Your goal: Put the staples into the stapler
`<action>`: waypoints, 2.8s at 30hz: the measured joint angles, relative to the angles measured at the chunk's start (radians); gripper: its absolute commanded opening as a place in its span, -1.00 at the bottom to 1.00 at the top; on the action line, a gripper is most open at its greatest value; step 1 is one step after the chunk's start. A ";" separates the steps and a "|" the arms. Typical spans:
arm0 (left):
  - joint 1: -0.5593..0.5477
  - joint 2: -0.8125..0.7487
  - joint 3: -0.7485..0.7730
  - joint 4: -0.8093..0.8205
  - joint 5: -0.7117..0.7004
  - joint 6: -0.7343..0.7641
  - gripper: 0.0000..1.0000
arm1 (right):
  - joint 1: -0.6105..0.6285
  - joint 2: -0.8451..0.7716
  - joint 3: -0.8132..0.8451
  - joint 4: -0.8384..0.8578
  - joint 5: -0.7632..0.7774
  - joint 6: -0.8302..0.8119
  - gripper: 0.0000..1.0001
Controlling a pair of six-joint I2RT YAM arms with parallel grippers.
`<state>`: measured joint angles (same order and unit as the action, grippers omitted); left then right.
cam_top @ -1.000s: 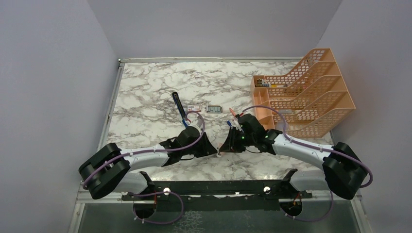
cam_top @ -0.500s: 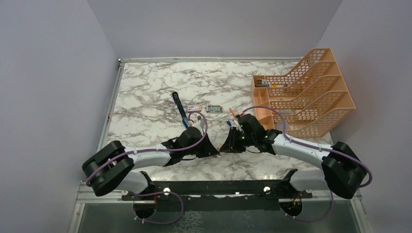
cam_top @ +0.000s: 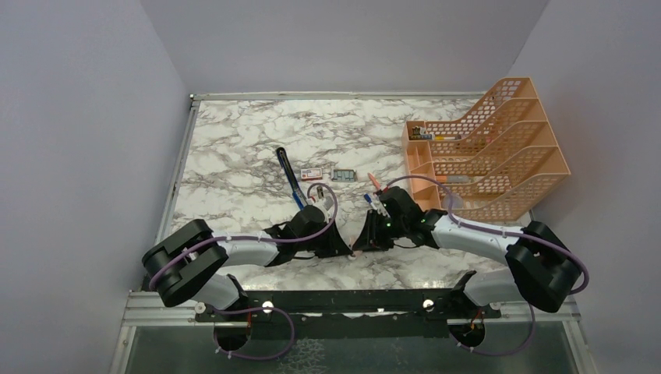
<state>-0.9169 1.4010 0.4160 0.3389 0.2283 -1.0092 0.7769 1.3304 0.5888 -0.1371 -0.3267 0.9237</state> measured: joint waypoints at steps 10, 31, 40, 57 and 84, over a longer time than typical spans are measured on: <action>-0.002 0.057 0.000 0.043 0.034 0.000 -0.86 | 0.000 0.054 -0.016 0.013 -0.026 -0.035 -0.02; -0.002 0.066 -0.003 0.068 0.032 -0.004 -0.87 | 0.016 0.055 0.005 -0.044 -0.040 -0.048 -0.48; -0.002 0.061 0.022 0.107 0.019 0.075 -0.87 | 0.028 -0.001 0.129 -0.269 0.090 -0.092 -0.45; -0.006 0.061 0.029 0.039 -0.039 0.220 -0.87 | 0.004 0.069 0.247 -0.380 0.077 -0.211 -0.43; -0.006 0.076 -0.002 0.062 -0.046 0.229 -0.87 | -0.046 0.265 0.451 -0.428 0.166 -0.378 -0.10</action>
<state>-0.9226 1.4765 0.4141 0.4007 0.1822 -0.7807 0.7311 1.5955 1.0401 -0.5652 -0.1612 0.5461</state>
